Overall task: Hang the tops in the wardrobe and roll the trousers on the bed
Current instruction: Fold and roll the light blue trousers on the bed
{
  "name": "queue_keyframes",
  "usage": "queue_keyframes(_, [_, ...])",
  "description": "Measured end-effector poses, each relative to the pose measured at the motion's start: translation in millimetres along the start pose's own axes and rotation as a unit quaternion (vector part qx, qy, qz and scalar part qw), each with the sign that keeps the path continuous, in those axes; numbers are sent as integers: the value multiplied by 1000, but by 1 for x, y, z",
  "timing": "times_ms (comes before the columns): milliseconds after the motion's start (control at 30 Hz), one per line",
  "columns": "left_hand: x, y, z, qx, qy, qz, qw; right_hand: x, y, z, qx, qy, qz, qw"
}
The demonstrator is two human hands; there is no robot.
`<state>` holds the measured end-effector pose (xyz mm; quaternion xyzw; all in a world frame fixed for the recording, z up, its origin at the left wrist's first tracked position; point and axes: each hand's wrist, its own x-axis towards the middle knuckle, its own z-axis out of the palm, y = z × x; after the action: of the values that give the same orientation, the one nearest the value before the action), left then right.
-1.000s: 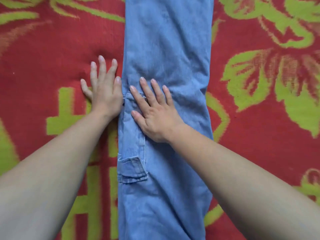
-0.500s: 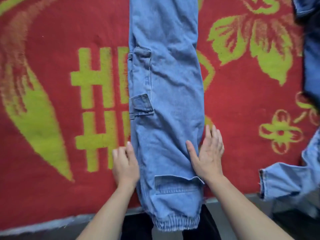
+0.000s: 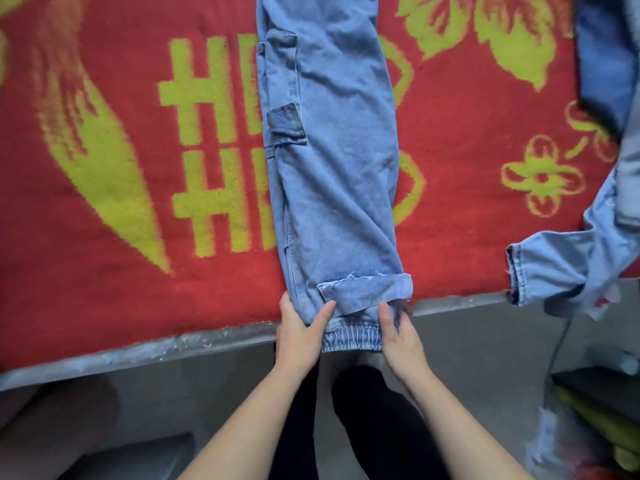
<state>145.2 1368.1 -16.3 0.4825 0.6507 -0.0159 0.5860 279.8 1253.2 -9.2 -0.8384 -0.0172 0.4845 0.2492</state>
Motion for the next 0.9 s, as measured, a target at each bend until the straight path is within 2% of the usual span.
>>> queue_keyframes(200, [-34, 19, -9, 44, 73, 27, 996, -33, -17, -24, 39, -7, 2, 999])
queue_keyframes(400, [-108, 31, -11, 17, 106, 62, 992, -79, -11, -70, 205, -71, -33, 976])
queue_keyframes(567, [-174, -7, 3, -71, 117, -21, 990, -115, 41, -82, 210, -110, 1, 971])
queue_keyframes(733, [-195, -29, 6, -211, 57, -116, 969, -127, 69, -91, 257, -146, 50, 954])
queue_keyframes(800, [-191, -21, 4, -235, 79, -109, 963, -123, 63, -94, 264, -129, 41, 955])
queue_keyframes(900, [-172, 2, -2, -233, 116, -58, 964, -113, 36, -99, 246, -91, -29, 965])
